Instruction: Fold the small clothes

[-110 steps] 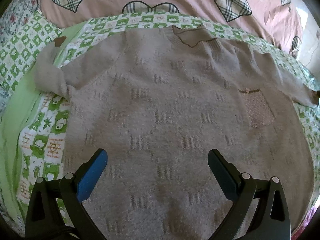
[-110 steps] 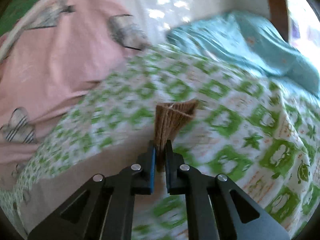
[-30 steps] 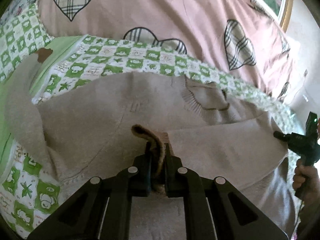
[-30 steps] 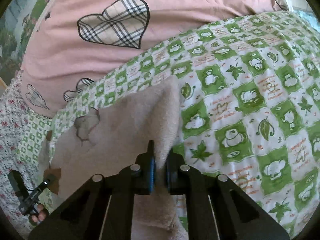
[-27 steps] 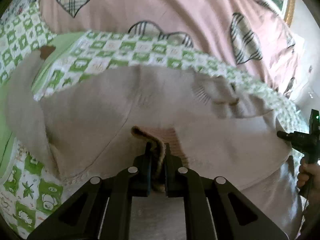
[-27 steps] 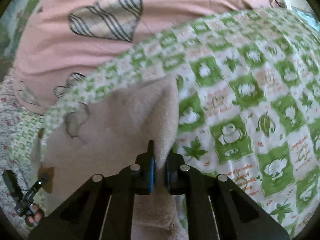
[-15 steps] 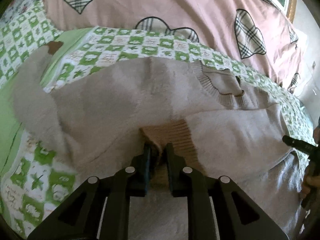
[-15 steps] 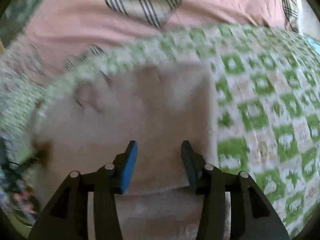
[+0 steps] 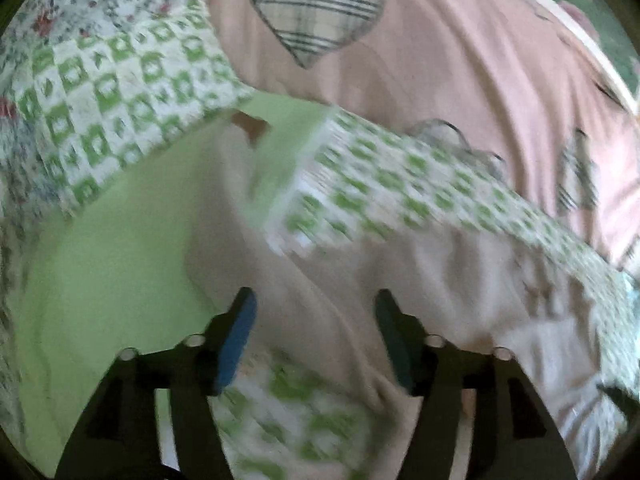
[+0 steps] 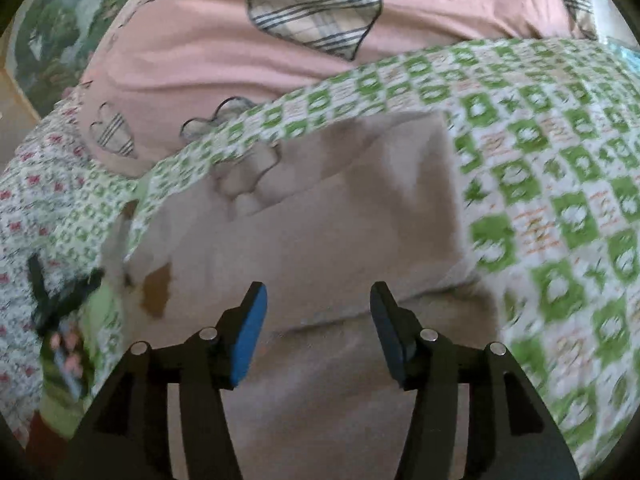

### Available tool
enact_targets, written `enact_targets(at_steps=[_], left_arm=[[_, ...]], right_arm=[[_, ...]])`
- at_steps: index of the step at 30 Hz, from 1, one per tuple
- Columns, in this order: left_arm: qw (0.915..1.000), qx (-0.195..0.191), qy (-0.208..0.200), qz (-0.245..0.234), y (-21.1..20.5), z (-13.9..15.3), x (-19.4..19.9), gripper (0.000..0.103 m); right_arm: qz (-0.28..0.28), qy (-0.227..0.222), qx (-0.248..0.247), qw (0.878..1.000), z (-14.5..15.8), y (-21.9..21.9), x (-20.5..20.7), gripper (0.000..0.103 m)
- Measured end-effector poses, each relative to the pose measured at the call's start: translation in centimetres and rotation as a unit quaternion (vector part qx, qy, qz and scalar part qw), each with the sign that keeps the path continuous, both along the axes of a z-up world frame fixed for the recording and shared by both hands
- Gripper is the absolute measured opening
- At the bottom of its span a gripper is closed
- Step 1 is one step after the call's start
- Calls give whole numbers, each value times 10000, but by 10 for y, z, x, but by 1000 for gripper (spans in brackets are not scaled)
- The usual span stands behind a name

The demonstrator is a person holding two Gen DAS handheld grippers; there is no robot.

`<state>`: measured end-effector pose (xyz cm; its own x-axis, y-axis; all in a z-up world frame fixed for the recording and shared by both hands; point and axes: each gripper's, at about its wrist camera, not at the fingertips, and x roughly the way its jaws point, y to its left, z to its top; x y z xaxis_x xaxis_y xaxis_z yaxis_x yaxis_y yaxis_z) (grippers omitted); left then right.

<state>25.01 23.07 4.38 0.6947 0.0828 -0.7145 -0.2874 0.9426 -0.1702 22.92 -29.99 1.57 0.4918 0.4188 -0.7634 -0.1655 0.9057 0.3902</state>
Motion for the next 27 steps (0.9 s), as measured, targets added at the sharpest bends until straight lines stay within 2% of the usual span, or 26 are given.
enact_targets(at_steps=[1, 2, 6, 8, 12, 13, 14, 15, 16, 18, 21, 27], left_arm=[[9999, 53, 41, 92, 13, 2, 14, 77], [9998, 96, 68, 162, 24, 5, 25, 80], [9987, 222, 349, 290, 63, 7, 83, 82], [9963, 457, 597, 420, 78, 0, 117, 82], [9918, 329, 1090, 577, 107, -24, 158, 80], [9915, 292, 1118, 607, 112, -30, 162, 65], [9916, 242, 1122, 594, 116, -35, 165, 18], [9919, 92, 1154, 522, 118, -40, 166, 10], [9929, 52, 1068, 529, 118, -40, 163, 11], [9970, 30, 644, 438, 109, -30, 147, 10], [9999, -77, 109, 89, 81, -6, 116, 10], [9946, -166, -679, -767, -11, 40, 48, 10]], right_arm=[[75, 46, 14, 10000, -2, 5, -3, 56], [151, 99, 17, 9998, -4, 10, -4, 56], [401, 262, 38, 9988, -11, 24, -11, 56], [457, 308, 56, 9985, -14, 30, -11, 56], [487, 397, 75, 9980, -20, 34, -12, 56], [478, 434, 71, 9979, -23, 35, -11, 56], [470, 465, 67, 9978, -24, 35, -12, 56], [465, 504, 83, 9976, -26, 34, -12, 56], [454, 532, 94, 9975, -28, 34, -12, 56], [444, 529, 75, 9976, -28, 34, -13, 56], [447, 484, 149, 9977, -26, 35, -15, 56], [436, 406, 335, 9977, -19, 36, -24, 56]])
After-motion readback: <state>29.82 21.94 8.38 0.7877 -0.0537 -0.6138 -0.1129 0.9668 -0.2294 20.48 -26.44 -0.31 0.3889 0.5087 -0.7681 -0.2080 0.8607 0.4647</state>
